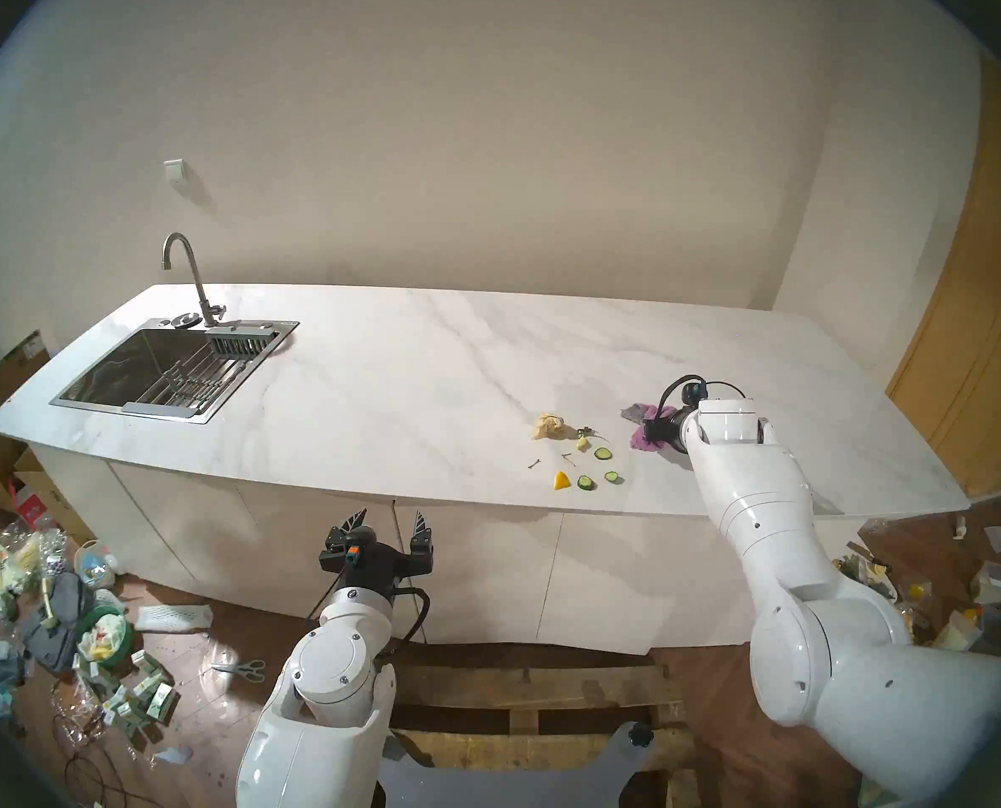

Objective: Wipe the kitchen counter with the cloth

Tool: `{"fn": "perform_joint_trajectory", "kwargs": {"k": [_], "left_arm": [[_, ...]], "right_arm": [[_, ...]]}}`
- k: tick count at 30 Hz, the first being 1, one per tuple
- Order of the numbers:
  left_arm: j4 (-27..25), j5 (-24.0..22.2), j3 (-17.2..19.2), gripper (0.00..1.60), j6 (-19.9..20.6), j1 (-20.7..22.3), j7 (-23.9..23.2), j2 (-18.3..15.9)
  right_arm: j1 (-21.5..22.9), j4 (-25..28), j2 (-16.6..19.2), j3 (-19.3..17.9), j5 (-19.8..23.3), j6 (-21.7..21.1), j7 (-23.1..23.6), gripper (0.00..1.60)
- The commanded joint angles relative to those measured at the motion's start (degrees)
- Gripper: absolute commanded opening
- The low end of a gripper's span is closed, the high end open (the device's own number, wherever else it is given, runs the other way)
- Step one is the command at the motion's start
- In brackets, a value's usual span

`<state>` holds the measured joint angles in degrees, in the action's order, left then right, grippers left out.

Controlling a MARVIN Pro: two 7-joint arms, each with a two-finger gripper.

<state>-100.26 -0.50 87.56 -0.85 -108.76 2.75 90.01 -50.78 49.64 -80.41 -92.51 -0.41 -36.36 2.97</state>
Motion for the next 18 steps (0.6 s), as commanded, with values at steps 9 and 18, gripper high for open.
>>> {"fn": "perform_joint_trajectory", "kwargs": {"k": [9, 18], "left_arm": [[-2.1, -0.1, -0.2, 1.60, -0.5, 0.1, -0.3, -0.1], [-2.8, -0.2, -0.2, 1.60, -0.4, -0.4, -0.6, -0.3]], "right_arm": [[10.8, -13.4, 0.6, 5.9, -2.9, 2.2, 3.8, 0.00], [11.6, -15.4, 4.7, 11.8, -6.7, 9.7, 11.1, 0.00]]}}
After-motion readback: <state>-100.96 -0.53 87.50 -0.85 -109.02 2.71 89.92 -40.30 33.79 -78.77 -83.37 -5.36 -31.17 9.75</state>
